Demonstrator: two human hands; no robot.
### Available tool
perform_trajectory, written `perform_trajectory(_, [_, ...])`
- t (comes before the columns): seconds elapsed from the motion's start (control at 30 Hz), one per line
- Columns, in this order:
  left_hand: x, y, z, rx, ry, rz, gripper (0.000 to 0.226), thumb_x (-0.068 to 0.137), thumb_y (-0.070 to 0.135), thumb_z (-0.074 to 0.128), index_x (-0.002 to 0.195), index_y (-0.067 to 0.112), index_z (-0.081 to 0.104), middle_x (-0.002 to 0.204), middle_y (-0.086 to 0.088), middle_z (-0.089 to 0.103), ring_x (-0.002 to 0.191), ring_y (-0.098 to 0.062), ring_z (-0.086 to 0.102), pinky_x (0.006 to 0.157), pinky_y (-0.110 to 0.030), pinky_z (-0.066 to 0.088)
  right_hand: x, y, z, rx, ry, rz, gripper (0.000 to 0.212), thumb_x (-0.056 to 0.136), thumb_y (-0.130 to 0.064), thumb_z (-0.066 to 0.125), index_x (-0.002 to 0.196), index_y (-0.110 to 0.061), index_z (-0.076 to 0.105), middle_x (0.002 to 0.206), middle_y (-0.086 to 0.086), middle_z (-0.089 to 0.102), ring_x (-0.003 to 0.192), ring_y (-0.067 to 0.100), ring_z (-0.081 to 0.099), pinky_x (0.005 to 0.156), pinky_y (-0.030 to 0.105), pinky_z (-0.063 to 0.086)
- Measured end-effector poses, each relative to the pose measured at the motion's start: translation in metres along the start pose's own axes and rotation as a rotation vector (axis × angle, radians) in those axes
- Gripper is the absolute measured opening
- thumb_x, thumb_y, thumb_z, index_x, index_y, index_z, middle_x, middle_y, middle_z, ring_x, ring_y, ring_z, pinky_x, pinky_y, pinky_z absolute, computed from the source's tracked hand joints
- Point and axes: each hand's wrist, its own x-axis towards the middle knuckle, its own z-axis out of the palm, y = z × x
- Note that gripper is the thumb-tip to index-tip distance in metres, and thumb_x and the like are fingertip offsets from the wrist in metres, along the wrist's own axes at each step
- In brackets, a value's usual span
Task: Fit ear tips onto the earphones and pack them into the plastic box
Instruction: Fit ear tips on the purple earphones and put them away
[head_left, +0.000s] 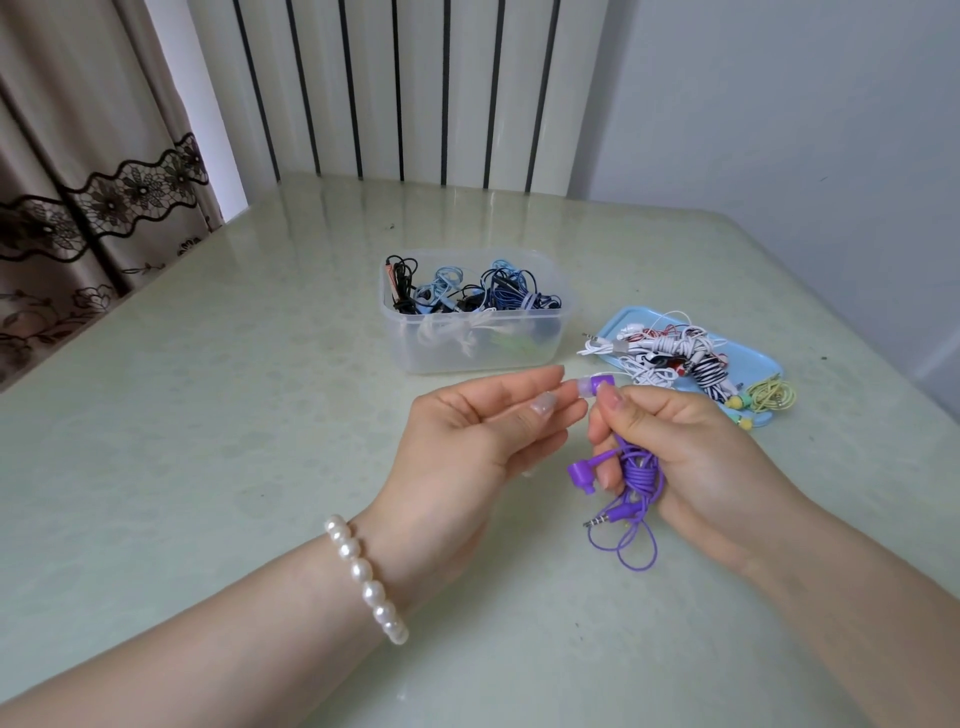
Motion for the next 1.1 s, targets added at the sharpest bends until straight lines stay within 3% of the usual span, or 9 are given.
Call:
perform_trajectory(0.17, [-0.002, -0.002, 0.000, 0.070, -0.083, -0.007, 0.022, 0.083, -0.001, 0.054, 0.098, 0.009, 0.067, 0.097, -0.007, 0.072, 0.096, -0.016, 0.068, 0.088, -0.026, 0.052, 0.000, -0.001, -0.002, 0.009, 0.007, 0.030, 0.029, 0.072, -0.029, 0.052, 0.063, -0.002, 0.053, 0.042, 0.007, 0.048, 0.036, 0.011, 0.045, 0.039, 0.017, 0.039])
perform_trajectory(0.37, [0.002, -0.002, -0.003, 0.139, -0.013, 0.027, 0.044, 0.056, 0.007, 0.080, 0.098, 0.013, 0.068, 0.101, -0.005, 0.072, 0.092, -0.018, 0.068, 0.086, -0.033, 0.053, 0.002, -0.001, 0.001, 0.218, 0.067, 0.019, 0.026, 0.073, -0.026, 0.053, 0.072, 0.000, 0.057, 0.048, 0.004, 0.055, 0.041, 0.012, 0.051, 0.042, 0.019, 0.044])
perform_trajectory(0.53, [0.005, -0.004, -0.007, 0.174, -0.041, -0.041, 0.028, 0.067, -0.004, 0.070, 0.093, 0.005, 0.062, 0.088, -0.015, 0.072, 0.081, -0.023, 0.069, 0.068, -0.025, 0.055, -0.001, -0.003, -0.001, 0.156, 0.033, 0.001, 0.020, 0.069, -0.021, 0.057, 0.067, -0.002, 0.062, 0.055, 0.007, 0.062, 0.047, 0.015, 0.053, 0.046, 0.019, 0.046])
perform_trajectory(0.63, [0.007, -0.003, -0.010, 0.229, -0.041, 0.022, 0.021, 0.064, -0.001, 0.070, 0.084, 0.003, 0.065, 0.080, -0.015, 0.072, 0.072, -0.020, 0.068, 0.065, -0.025, 0.053, -0.003, -0.004, -0.001, 0.122, -0.011, -0.012, 0.006, 0.062, -0.013, 0.062, 0.062, -0.008, 0.067, 0.058, 0.007, 0.064, 0.048, 0.014, 0.056, 0.050, 0.019, 0.049])
perform_trajectory(0.73, [0.010, 0.001, -0.014, 0.349, -0.054, 0.111, 0.012, 0.064, 0.000, 0.071, 0.072, 0.008, 0.072, 0.072, -0.009, 0.072, 0.066, -0.017, 0.065, 0.064, -0.027, 0.053, -0.003, -0.003, -0.002, 0.094, -0.033, 0.003, 0.008, 0.059, -0.010, 0.064, 0.066, -0.009, 0.068, 0.058, 0.008, 0.065, 0.049, 0.014, 0.057, 0.050, 0.019, 0.049])
perform_trajectory(0.83, [0.012, 0.006, -0.016, 0.363, -0.100, 0.100, 0.011, 0.061, 0.002, 0.070, 0.069, 0.008, 0.074, 0.072, -0.007, 0.073, 0.069, -0.018, 0.066, 0.069, -0.029, 0.056, -0.002, -0.002, -0.002, 0.115, -0.054, 0.048, 0.021, 0.061, -0.008, 0.062, 0.080, -0.005, 0.069, 0.058, 0.008, 0.064, 0.049, 0.012, 0.055, 0.050, 0.018, 0.048])
perform_trajectory(0.97, [0.025, 0.027, -0.033, 0.315, -0.037, 0.092, 0.013, 0.062, -0.004, 0.066, 0.065, 0.007, 0.071, 0.066, -0.005, 0.071, 0.059, -0.013, 0.067, 0.064, -0.021, 0.056, 0.000, -0.002, -0.007, 0.181, -0.075, 0.066, 0.016, 0.066, -0.008, 0.058, 0.073, -0.006, 0.073, 0.059, 0.006, 0.061, 0.051, 0.011, 0.053, 0.051, 0.016, 0.047])
perform_trajectory(1.1, [0.038, 0.043, -0.062, 0.566, 0.046, 0.060, 0.022, 0.067, -0.009, 0.067, 0.061, 0.012, 0.073, 0.058, 0.004, 0.068, 0.054, -0.003, 0.061, 0.059, -0.012, 0.051, 0.004, -0.002, -0.011, 0.184, -0.031, 0.073, 0.016, 0.067, -0.009, 0.056, 0.078, -0.004, 0.067, 0.058, 0.005, 0.060, 0.050, 0.010, 0.052, 0.050, 0.016, 0.046])
